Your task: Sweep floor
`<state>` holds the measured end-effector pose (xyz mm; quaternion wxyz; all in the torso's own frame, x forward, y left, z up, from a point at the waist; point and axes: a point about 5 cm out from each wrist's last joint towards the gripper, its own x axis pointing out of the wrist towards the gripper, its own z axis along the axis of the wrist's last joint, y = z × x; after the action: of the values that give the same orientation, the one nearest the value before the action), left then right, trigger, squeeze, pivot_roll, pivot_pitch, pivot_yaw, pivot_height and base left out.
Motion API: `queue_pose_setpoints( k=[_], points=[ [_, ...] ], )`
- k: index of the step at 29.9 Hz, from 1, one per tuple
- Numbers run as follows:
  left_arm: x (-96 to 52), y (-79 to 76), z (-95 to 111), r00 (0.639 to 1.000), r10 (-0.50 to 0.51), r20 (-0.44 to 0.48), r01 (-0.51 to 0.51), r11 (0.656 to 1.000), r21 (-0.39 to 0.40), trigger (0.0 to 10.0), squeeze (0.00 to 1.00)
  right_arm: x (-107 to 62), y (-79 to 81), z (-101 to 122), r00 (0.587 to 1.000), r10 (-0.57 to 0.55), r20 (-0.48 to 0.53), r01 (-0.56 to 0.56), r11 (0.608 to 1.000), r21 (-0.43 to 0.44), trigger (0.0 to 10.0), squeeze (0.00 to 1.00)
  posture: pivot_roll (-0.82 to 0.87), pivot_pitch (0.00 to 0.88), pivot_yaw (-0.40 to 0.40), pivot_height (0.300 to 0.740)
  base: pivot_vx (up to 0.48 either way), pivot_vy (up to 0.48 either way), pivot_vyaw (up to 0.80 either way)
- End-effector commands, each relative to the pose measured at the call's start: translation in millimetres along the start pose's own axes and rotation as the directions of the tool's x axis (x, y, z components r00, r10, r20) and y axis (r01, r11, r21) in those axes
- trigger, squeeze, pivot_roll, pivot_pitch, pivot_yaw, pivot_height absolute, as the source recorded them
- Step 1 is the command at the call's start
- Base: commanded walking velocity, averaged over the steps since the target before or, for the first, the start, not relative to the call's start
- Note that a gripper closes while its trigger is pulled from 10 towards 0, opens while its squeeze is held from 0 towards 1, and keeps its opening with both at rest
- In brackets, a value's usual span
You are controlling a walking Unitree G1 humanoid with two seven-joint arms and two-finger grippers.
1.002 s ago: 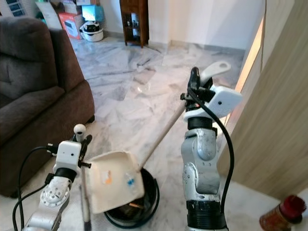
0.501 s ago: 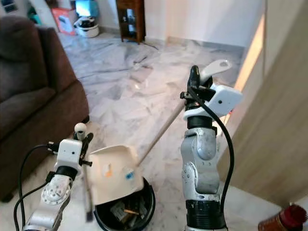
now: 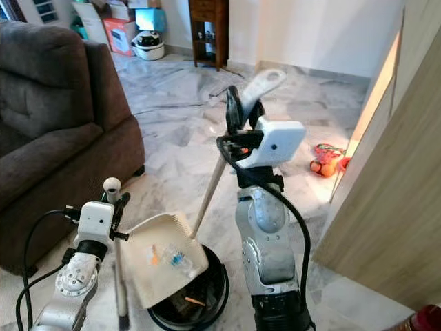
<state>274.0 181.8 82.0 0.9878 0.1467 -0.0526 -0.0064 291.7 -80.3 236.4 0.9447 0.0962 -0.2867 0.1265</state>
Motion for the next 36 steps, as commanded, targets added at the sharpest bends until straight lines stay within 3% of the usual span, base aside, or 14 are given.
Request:
queue_pose_setpoints(
  k=[1, 9, 17, 36],
  points=[
    [3.0, 2.9, 10.2, 0.998, 0.004, 0.057, -0.005, 1.0, 0.014, 10.0, 0.0, 3.5, 12.0, 22.5, 0.99, 0.058, 0.125, -0.058, 0.998, -0.009, 10.0, 0.0, 0.12, 0.013, 0.05, 0.74, 0.0, 0.0, 0.0],
    [2.7, 1.9, 10.6, 0.998, 0.0, 0.059, -0.001, 1.0, 0.013, 10.0, 0.0, -0.1, 24.1, 23.3, 0.982, 0.133, 0.136, -0.124, 0.99, -0.072, 10.0, 0.0, 0.12, 0.014, 0.049, 0.74, 0.0, 0.0, 0.0],
    [2.6, 0.5, 10.5, 0.998, -0.006, 0.059, 0.005, 1.0, 0.014, 10.0, 0.0, -3.3, 33.6, 23.7, 0.968, 0.197, 0.156, -0.165, 0.967, -0.196, 10.0, 0.0, 0.13, 0.015, 0.047, 0.74, 0.0, 0.0, 0.0],
    [1.8, -3.0, 11.9, 0.997, -0.027, 0.07, 0.025, 0.999, 0.031, 10.0, 0.0, -7.6, 41.3, 27.6, 0.953, 0.23, 0.195, -0.164, 0.938, -0.304, 10.0, 0.0, 0.12, 0.019, 0.043, 0.74, 0.0, 0.0, 0.0]
  ],
)
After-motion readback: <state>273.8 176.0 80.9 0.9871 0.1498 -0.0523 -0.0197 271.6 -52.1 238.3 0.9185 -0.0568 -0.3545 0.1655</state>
